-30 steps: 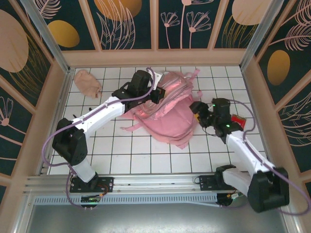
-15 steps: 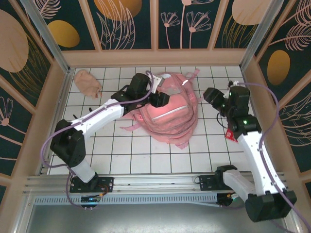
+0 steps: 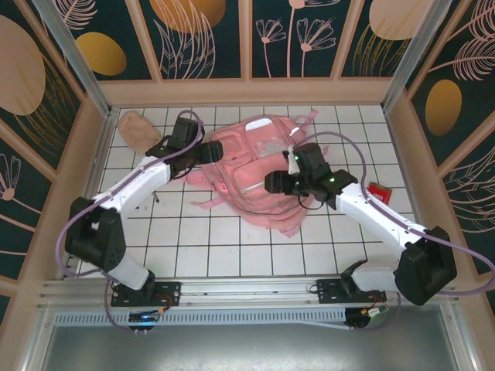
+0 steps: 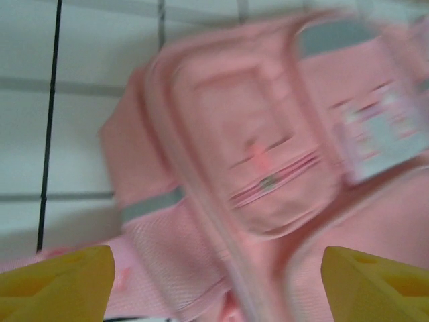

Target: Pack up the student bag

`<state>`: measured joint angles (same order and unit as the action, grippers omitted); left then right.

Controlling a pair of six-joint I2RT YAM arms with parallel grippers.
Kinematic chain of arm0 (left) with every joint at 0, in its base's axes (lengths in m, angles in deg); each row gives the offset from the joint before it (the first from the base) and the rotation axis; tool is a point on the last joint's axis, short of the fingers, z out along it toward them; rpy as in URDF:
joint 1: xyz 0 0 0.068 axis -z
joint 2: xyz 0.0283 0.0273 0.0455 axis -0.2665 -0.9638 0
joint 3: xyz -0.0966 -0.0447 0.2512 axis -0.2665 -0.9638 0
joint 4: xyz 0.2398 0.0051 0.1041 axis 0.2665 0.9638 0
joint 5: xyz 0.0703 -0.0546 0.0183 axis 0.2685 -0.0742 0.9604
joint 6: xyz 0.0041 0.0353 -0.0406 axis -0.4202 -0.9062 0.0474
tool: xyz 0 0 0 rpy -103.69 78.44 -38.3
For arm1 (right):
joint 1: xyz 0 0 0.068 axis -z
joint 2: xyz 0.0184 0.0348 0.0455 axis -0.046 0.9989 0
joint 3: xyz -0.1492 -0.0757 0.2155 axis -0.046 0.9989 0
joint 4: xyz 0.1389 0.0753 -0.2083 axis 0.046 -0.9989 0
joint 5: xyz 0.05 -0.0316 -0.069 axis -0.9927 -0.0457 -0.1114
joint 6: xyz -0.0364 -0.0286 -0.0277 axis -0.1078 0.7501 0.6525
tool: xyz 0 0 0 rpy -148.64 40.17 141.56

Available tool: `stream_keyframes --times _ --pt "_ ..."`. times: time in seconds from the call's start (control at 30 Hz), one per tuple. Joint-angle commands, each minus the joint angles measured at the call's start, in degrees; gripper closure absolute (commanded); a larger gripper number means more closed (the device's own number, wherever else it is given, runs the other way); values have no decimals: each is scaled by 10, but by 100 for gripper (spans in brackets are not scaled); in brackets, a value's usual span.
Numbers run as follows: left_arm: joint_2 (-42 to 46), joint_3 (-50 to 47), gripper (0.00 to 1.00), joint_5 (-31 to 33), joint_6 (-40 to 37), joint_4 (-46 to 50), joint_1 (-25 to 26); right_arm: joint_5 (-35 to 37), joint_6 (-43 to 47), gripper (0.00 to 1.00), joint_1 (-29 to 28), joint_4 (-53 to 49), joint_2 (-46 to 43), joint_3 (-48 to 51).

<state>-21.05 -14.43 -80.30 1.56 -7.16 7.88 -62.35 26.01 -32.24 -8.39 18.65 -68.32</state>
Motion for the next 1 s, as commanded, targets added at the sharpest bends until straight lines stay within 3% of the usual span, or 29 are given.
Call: stream_keyframes --times 0.0,0.1,0.17,0.33,0.47,0.57,0.67,0.77,0.87,0.97 --pt "-43 -19 18 -39 38 4 -2 27 3 39 -18 20 11 31" --pt "-104 -14 22 -35 43 -25 -1 28 -5 39 -26 38 36 50" --pt "-136 -3 30 -31 41 -29 -1 32 -11 39 -26 53 52 57" --pt "-150 -9 66 -84 48 -33 -1 95 -3 40 6 60 114 35" --pt "-90 -62 97 -146 109 -67 5 50 35 40 80 93 170 1" --pt "-55 -85 100 -176 142 -73 26 46 76 40 120 117 216 -33" --pt "-28 -85 100 -166 156 -59 62 15 105 41 157 162 268 -65" --pt "-13 -92 100 -176 195 -78 80 -6 112 39 175 146 301 -120" --pt "-1 -102 100 -187 250 -108 83 10 104 38 176 130 261 -127" --pt "12 -97 100 -170 272 -110 85 16 99 37 174 162 157 -55"
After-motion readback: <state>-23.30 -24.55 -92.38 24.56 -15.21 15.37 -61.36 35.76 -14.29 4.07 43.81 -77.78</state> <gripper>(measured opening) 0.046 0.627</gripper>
